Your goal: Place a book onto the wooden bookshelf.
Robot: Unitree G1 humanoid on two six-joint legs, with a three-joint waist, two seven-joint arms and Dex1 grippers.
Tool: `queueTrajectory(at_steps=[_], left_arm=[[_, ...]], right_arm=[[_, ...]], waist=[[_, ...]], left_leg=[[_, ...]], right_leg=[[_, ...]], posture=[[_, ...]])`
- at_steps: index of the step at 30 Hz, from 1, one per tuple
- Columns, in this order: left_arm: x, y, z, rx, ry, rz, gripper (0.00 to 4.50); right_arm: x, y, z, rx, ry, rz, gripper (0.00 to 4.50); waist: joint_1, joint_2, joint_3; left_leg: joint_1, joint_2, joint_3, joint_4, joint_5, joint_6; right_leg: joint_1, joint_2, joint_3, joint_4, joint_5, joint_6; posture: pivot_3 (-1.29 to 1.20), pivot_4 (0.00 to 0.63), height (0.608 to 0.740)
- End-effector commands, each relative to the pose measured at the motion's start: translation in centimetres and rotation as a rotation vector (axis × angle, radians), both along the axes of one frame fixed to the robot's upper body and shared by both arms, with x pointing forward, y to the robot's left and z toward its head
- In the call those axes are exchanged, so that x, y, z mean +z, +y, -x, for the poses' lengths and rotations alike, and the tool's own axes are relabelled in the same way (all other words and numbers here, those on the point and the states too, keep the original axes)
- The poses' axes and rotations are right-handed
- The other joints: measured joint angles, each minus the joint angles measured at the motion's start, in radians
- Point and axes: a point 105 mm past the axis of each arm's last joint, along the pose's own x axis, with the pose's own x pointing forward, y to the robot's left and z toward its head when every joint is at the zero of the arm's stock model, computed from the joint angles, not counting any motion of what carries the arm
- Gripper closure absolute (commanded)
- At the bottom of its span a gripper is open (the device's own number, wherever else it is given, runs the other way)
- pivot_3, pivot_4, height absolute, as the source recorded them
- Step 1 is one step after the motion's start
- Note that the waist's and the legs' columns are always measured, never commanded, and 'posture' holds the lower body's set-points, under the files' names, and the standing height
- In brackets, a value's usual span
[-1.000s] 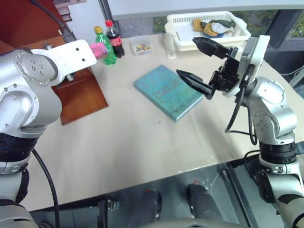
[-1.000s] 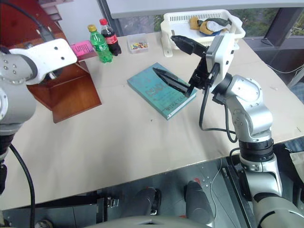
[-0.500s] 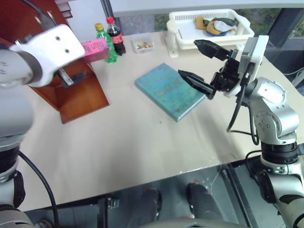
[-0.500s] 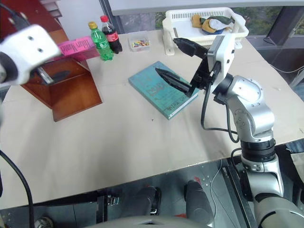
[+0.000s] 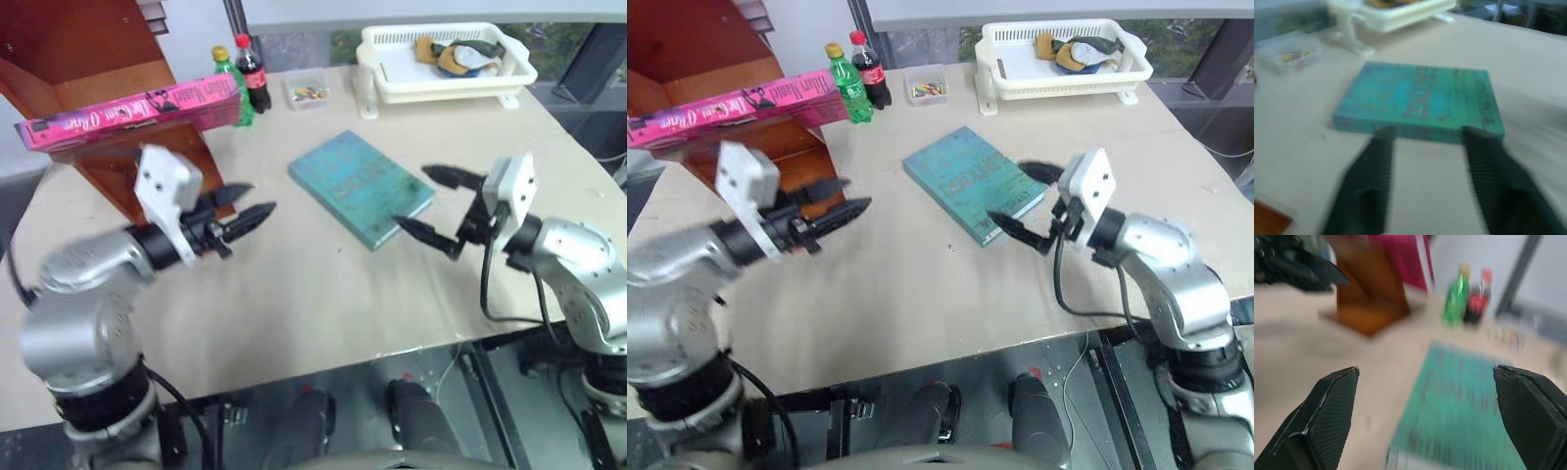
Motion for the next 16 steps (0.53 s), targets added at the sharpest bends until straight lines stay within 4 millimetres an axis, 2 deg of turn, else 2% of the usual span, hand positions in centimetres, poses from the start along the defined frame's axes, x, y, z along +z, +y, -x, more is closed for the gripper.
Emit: queueTrajectory(at_steps=[1,2,4,7,9,12,16], left_arm=[[-0.9,0.5,2.1,-0.084,-0.043,0.022,2.82],[-1.8,1.1,2.4,-0.078,-0.010,0.039,2.53],[-3.3,2.7,3.4,-0.059,0.025,0.028,1.65],[-4.7,5.3,4.5,0.011,0.053,-0.040,0.07],[-5.5,6.5,5.3,0.026,0.084,-0.078,0.07],[-5.8,7.8,5.8,0.051,0.090,-0.107,0.07],[-5.7,8.1,5.8,0.044,0.085,-0.098,0.07]], right_arm=[[0.5,-1.3,1.5,-0.054,-0.035,0.033,0.00],[0.0,-1.8,1.9,-0.071,-0.017,0.045,0.00],[-1.2,-3.3,2.6,-0.141,0.022,0.064,0.00],[-3.0,-5.6,4.0,-0.222,0.077,0.126,0.00],[-3.7,-6.8,4.7,-0.260,0.104,0.148,0.00],[-4.0,-7.7,5.5,-0.286,0.123,0.168,0.00],[-3.7,-8.6,5.4,-0.313,0.116,0.167,0.00]], waist=[[-0.002,0.001,-0.001],[0.000,0.002,-0.001],[0.004,0.002,-0.002],[0.016,0.002,-0.002],[0.021,0.002,-0.001],[0.022,0.002,-0.001],[0.021,0.001,-0.001]], left_leg=[[0.001,0.001,0.000,0.000,0.000,0.000],[0.002,0.001,0.001,0.000,0.000,0.000],[0.003,0.001,0.000,-0.001,0.000,0.000],[0.004,0.001,0.001,-0.001,-0.001,0.002],[0.007,0.001,0.001,-0.001,-0.002,0.004],[0.020,0.002,0.001,-0.002,-0.003,0.005],[0.029,0.004,0.001,-0.002,-0.003,0.005]], right_leg=[[0.000,0.001,0.000,0.000,0.001,-0.001],[0.000,0.001,0.001,0.002,0.000,-0.001],[0.002,0.001,0.000,0.002,0.000,-0.001],[0.003,0.000,0.000,0.001,0.000,-0.001],[0.007,0.000,0.000,-0.001,0.000,-0.001],[0.023,0.001,-0.002,-0.008,0.000,-0.001],[0.035,0.000,-0.004,-0.011,-0.004,0.003]], posture=[[0.00,0.150,0.740],[0.00,0.150,0.740],[0.00,0.150,0.740],[0.00,0.150,0.740],[0.00,0.150,0.740],[0.00,0.150,0.740],[0.00,0.150,0.740]])
